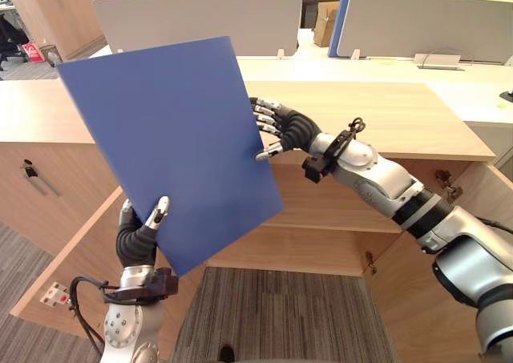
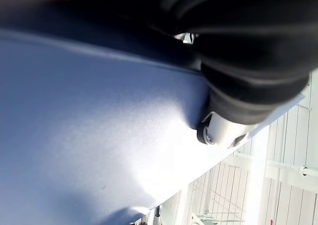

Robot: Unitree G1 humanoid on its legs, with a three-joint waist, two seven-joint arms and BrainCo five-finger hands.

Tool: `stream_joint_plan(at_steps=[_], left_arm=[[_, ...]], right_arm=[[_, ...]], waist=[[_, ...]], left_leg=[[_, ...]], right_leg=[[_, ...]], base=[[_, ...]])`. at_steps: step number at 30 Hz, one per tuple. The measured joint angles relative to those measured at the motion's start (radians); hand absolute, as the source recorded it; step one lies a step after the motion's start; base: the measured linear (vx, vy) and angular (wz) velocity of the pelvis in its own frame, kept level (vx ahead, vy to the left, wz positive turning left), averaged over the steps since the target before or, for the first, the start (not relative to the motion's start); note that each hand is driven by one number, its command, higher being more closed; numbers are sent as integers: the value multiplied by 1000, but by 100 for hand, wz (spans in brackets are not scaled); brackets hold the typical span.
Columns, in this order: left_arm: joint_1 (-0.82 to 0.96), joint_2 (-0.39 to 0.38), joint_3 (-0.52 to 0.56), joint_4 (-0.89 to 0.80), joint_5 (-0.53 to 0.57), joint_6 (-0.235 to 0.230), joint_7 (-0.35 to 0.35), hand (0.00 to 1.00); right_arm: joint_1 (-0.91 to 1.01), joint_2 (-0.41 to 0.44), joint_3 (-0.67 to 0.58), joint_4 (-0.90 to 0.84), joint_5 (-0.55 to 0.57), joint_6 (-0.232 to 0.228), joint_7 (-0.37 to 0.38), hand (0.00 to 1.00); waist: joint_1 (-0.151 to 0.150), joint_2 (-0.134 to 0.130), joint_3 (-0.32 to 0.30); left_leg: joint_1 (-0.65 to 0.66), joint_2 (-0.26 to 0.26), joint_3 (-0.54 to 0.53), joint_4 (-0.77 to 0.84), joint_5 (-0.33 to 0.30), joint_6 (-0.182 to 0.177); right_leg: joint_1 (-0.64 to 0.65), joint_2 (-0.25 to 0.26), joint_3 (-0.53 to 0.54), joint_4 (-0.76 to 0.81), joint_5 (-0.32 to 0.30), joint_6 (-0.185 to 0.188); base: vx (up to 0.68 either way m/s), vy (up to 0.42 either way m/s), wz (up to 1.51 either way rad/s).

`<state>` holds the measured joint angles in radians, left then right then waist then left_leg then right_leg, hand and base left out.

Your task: Walk over to the cabinet, pick up the folder, carry it to the office cabinet, place the folder inside the office cabinet, then close the office cabinet door

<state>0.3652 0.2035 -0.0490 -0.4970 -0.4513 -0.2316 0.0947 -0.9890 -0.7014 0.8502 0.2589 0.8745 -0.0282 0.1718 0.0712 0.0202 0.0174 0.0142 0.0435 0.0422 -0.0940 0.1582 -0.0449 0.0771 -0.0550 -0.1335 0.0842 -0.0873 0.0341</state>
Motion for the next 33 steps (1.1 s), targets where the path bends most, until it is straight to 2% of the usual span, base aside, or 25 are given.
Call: stream_joint_plan(at_steps=[5, 9, 11, 13, 16, 19, 28, 29, 33], left_arm=[[0, 50, -6, 0, -9, 6, 7, 100], [-4, 66, -21, 0, -72, 7, 7, 100], [-11, 66, -42, 0, -117, 7, 7, 100], [-45, 66, -83, -5, -173, 5, -6, 100], [-55, 60, -73, -3, -208, 8, -5, 100], [-55, 45, -72, -3, -248, 8, -5, 100], [-55, 46, -72, -3, -248, 19, -3, 100], [-55, 48, -72, -3, -248, 21, -3, 100], [-55, 61, -68, -3, -248, 22, -1, 100]], right_arm=[[1, -27, 53, 0, 114, 10, 0, 0], [16, -19, 53, 0, 211, 5, 1, 0], [59, 15, 16, 5, 248, -5, 0, 0], [120, 84, -28, 24, 254, -3, 0, 0], [160, 219, -116, 105, 281, -22, -23, 0], [158, 290, -159, 150, 280, -41, -52, 0], [158, 324, -160, 192, 245, -42, -95, 0], [158, 328, -159, 202, 240, -42, -96, 100], [157, 327, -145, 211, 200, -42, -73, 100]], waist=[[2, 15, -11], [4, 19, -14], [8, 20, -15], [17, 21, -16], [18, 33, -21], [26, 37, -25], [30, 37, -25], [30, 37, -27], [29, 37, -29]], left_leg=[[-13, 2, 0, 0, 5, 0], [-13, 5, -1, 0, 8, -2], [-13, 9, -1, 0, 11, -4], [-13, 13, -2, 0, 14, -7], [-19, 16, -2, 0, 19, -7], [-20, 17, -3, 0, 21, -7], [-30, 16, -10, 0, 26, -6], [-30, 16, -10, 0, 26, -6], [-30, 17, -12, 0, 26, -7]], right_leg=[[-14, 2, 0, -2, 5, -2], [-12, 6, 0, -2, 9, -4], [-12, 9, 0, -2, 10, -6], [-15, 12, 0, -2, 11, -8], [-20, 15, 0, -4, 14, -11], [-19, 16, 0, -7, 16, -14], [-21, 15, -7, -17, 23, -14], [-21, 15, -7, -17, 23, -14], [-20, 15, -9, -18, 23, -14]], base=[[0, 0, 0], [0, 0, 0], [-18, -4, 0], [-45, -9, -1], [-40, -6, -1], [0, 0, 0], [-3, 2, 2], [0, 0, 0], [-1, 0, 1]])
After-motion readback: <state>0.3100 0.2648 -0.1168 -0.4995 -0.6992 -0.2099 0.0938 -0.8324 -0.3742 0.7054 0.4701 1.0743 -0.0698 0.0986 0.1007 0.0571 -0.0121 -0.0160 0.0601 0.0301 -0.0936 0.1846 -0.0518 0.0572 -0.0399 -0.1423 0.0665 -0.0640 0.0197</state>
